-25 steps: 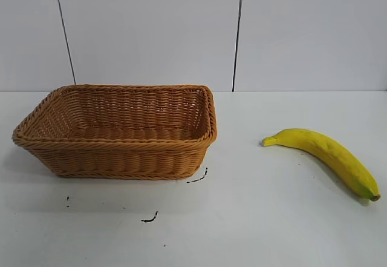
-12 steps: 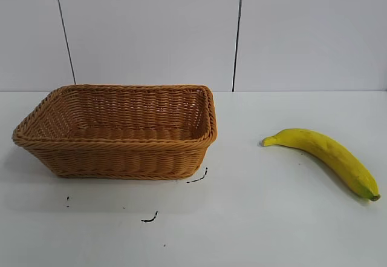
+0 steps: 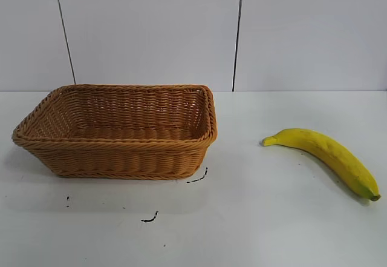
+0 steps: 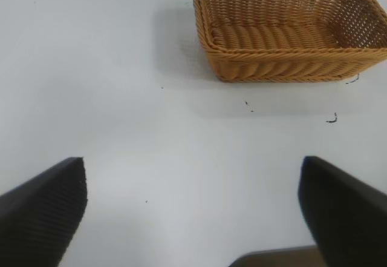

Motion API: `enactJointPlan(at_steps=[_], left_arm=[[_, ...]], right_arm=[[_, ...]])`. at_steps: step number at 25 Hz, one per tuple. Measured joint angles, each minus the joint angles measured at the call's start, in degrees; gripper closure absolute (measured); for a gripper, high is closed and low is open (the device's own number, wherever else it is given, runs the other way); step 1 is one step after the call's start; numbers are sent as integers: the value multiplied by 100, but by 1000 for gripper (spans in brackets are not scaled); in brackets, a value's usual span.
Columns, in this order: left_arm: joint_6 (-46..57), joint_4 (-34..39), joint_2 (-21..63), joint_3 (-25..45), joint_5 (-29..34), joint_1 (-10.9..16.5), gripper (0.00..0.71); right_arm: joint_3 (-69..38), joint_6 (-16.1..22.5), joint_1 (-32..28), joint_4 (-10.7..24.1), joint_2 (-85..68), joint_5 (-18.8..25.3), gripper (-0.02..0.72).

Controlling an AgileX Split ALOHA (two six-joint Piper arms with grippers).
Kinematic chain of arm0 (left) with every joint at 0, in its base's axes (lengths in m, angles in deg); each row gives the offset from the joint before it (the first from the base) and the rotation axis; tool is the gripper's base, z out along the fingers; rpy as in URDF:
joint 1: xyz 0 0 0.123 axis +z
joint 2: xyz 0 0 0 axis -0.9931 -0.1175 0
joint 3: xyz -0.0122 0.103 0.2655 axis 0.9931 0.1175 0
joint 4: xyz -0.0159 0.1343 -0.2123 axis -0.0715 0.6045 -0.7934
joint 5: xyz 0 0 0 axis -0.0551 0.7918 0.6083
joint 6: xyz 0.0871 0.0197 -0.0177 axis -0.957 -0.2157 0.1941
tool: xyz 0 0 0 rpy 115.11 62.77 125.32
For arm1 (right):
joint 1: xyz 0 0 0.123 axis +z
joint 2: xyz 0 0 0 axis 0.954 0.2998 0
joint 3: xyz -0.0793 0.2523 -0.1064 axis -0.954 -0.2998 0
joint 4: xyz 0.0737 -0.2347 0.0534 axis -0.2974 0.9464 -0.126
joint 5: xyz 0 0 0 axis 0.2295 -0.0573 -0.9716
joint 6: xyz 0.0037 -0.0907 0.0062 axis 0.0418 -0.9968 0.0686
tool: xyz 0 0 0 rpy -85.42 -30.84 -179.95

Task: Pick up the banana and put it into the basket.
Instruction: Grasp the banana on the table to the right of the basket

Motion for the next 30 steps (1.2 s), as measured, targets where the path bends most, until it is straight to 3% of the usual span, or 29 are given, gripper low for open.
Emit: enactJointPlan(at_steps=[11, 17, 30], left_arm=[[0, 0, 0, 0, 0, 0, 20], [0, 0, 0, 0, 0, 0, 20], [0, 0, 0, 0, 0, 0, 20]], right_arm=[[1052, -42, 22, 120, 2393, -942, 16], [1052, -116, 320, 794, 2949, -978, 16], [1059, -99, 397, 828, 3045, -1790, 16]])
